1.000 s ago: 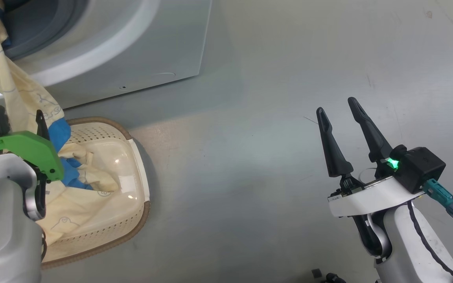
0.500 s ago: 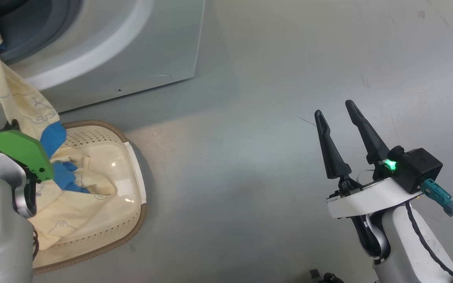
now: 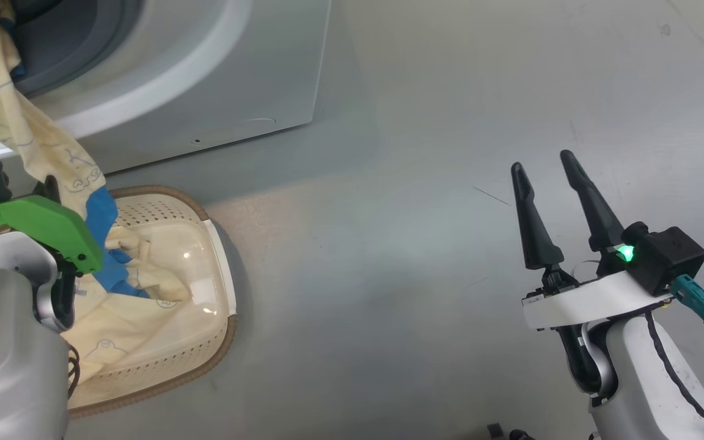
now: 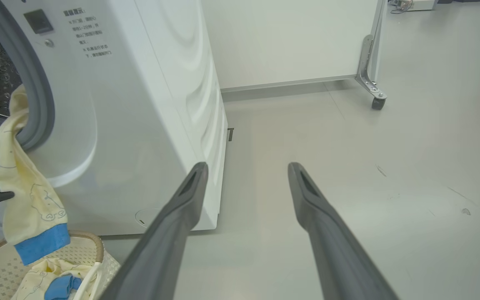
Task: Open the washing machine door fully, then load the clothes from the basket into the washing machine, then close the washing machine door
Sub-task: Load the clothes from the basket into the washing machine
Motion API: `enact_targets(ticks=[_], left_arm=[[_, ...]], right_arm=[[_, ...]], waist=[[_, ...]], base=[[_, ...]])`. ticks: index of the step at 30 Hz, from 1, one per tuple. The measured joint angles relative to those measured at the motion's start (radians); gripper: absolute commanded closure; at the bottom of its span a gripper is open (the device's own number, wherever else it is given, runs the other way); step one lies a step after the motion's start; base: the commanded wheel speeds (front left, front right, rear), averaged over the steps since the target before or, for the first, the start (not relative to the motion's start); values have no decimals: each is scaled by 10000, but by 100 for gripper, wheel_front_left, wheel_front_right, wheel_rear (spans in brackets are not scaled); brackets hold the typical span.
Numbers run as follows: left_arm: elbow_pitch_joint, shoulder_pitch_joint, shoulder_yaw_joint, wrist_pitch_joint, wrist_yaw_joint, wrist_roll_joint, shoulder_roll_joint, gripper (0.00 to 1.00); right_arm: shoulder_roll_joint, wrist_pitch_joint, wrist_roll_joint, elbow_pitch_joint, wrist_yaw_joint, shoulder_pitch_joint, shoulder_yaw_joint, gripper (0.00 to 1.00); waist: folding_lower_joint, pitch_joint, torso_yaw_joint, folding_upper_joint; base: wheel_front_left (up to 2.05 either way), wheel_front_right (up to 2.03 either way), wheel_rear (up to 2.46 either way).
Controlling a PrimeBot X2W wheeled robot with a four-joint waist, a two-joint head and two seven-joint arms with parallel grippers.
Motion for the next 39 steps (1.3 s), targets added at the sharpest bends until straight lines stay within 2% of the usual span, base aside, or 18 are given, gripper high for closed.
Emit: enact_targets(ticks=[9, 18, 30, 39], left_arm=[[-1244, -16, 25, -546, -529, -203, 33, 100], [-2265, -198, -38, -523, -874, -171, 569, 100], [-2794, -1877, 21, 1616, -922, -6, 1816, 100], [-2874, -3078, 144, 2316, -610, 629, 2815, 100]], right_arm=[[10, 0, 0, -31, 0, 1, -59, 0], [25, 2, 0, -27, 0, 0, 163, 0], [232, 0, 238, -19, 0, -95, 882, 0], [291, 0, 556, -65, 0, -424, 1099, 0]], waist=[[0, -72, 422, 0], [0, -232, 674, 0], [0, -102, 159, 0], [0, 249, -568, 0]], base=[[0, 0, 0], [0, 0, 0], [0, 0, 0], [0, 0, 0]])
